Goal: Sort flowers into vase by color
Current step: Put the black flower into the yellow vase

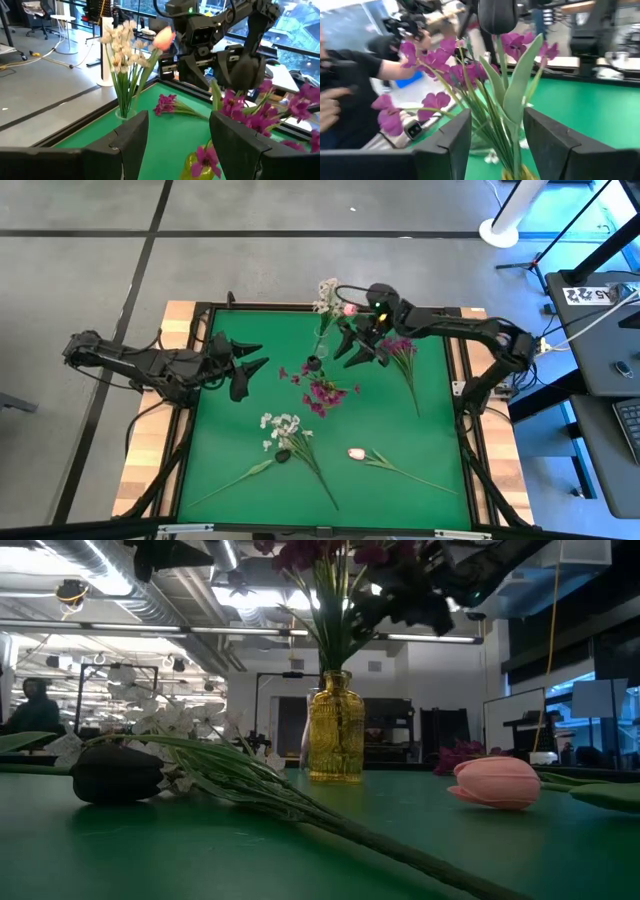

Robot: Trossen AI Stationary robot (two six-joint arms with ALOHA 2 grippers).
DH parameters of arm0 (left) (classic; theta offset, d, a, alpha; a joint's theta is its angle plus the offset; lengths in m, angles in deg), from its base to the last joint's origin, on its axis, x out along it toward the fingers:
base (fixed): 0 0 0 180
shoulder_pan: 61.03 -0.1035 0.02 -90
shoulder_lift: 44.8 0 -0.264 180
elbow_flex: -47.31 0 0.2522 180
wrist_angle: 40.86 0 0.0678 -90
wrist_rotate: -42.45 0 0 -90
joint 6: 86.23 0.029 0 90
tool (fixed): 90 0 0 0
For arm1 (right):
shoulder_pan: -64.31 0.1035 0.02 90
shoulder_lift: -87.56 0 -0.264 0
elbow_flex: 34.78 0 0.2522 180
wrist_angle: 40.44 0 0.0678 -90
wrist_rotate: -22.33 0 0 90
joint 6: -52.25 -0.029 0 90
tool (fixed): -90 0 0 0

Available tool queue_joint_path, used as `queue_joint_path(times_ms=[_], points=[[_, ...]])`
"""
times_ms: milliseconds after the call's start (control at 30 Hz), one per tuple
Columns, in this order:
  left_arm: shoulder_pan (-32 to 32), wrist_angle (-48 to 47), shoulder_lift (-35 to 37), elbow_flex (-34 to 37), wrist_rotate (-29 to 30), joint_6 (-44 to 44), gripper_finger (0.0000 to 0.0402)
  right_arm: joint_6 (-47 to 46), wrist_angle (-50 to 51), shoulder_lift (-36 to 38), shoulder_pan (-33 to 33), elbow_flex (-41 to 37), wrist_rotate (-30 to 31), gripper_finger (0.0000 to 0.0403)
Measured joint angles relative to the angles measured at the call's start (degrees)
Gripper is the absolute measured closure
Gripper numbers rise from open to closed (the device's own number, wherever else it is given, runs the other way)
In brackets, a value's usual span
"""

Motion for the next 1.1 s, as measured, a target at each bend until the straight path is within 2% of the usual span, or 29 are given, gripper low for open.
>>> queue_joint_path(times_ms=[100, 233, 433, 600, 867, 1100], points=[[0.1, -2.8, 0.0, -2.5, -0.2, -0.1, 0.0196, 6.1, 9.6, 5.1, -1.3, 0.0, 3.2, 0.0223], [1.6, -5.6, -0.3, -5.6, -3.5, -1.8, 0.0196, 11.9, 20.7, 12.4, -1.2, 0.0, 8.5, 0.0223], [5.6, -13.7, -1.4, -8.4, -3.7, -7.7, 0.0196, 13.5, 30.8, 21.8, 4.1, 0.0, 15.2, 0.0223], [8.3, -16.0, -3.5, -8.4, -4.4, -17.2, 0.0196, 13.4, 36.9, 27.7, 10.8, 0.0, 20.9, 0.0223], [13.0, -16.3, -10.6, -8.4, -4.5, -27.7, 0.0196, 10.1, 44.7, 32.8, 20.4, 0.0, 30.8, 0.0223], [17.4, -16.1, -18.1, -8.4, -4.5, -36.2, 0.0196, 5.3, 53.7, 33.7, 26.9, 0.0, 40.4, 0.0223]])
